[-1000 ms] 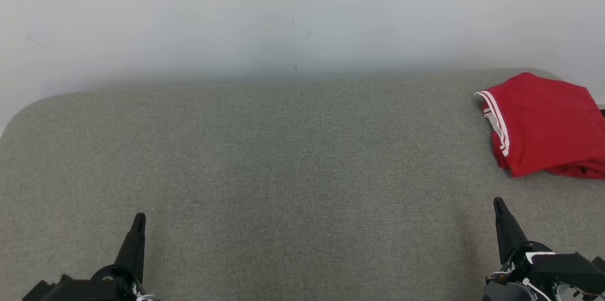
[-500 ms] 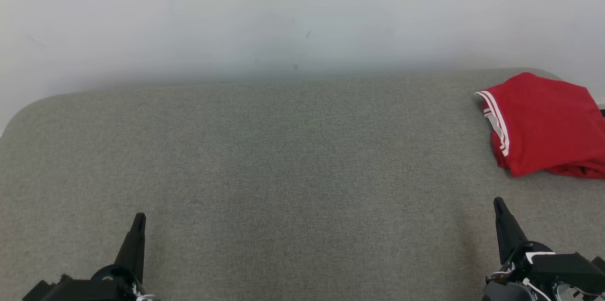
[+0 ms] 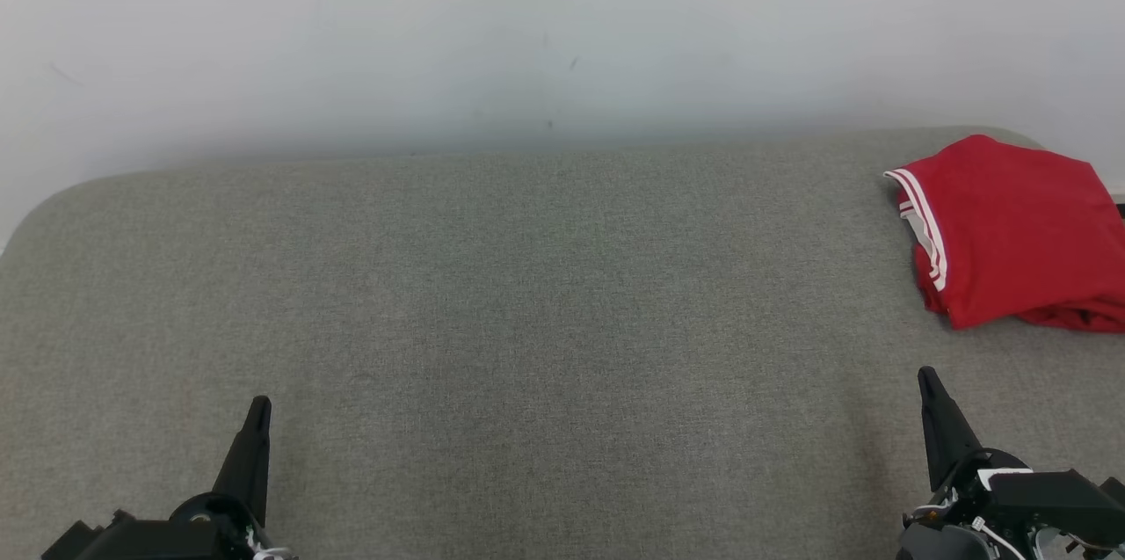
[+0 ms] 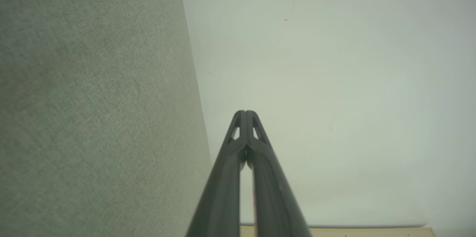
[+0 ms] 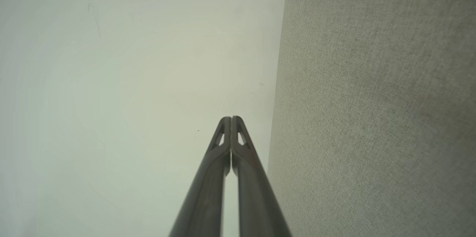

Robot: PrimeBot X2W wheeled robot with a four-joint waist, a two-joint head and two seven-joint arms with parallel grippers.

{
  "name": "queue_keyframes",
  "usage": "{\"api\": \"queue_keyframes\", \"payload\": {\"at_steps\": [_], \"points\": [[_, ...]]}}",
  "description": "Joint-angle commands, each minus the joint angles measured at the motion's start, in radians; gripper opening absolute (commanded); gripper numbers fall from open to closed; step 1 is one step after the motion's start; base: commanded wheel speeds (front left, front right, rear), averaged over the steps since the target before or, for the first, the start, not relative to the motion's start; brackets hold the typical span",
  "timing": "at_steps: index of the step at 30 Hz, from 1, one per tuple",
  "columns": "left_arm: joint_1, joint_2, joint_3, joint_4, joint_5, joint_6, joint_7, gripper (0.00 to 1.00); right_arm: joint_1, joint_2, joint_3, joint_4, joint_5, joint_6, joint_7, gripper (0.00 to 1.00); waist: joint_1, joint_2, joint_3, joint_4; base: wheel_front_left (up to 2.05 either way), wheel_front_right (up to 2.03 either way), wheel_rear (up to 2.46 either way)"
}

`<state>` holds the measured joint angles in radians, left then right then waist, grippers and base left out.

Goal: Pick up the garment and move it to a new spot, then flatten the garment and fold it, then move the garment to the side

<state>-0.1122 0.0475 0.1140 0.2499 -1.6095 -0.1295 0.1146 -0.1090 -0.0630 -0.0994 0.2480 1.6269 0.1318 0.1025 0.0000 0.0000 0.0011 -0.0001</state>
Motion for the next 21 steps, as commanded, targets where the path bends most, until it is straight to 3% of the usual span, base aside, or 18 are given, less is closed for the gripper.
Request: {"api": "queue_keyframes", "payload": {"at_steps": [1, 21], "points": [[-0.006, 0.005, 0.003, 0.002, -0.004, -0.002, 0.004, 0.00, -0.008, 0.004, -0.003, 0.001, -0.004, -0.002, 0.003, 0.00, 0.0000, 0.0000, 0.000, 0.000, 0.00, 0.00, 0.00], [-0.006, 0.005, 0.003, 0.002, -0.005, -0.002, 0.004, 0.00, -0.007, 0.005, -0.004, 0.001, -0.007, -0.002, 0.004, 0.00, 0.0000, 0.0000, 0.000, 0.000, 0.00, 0.00, 0.00]]}}
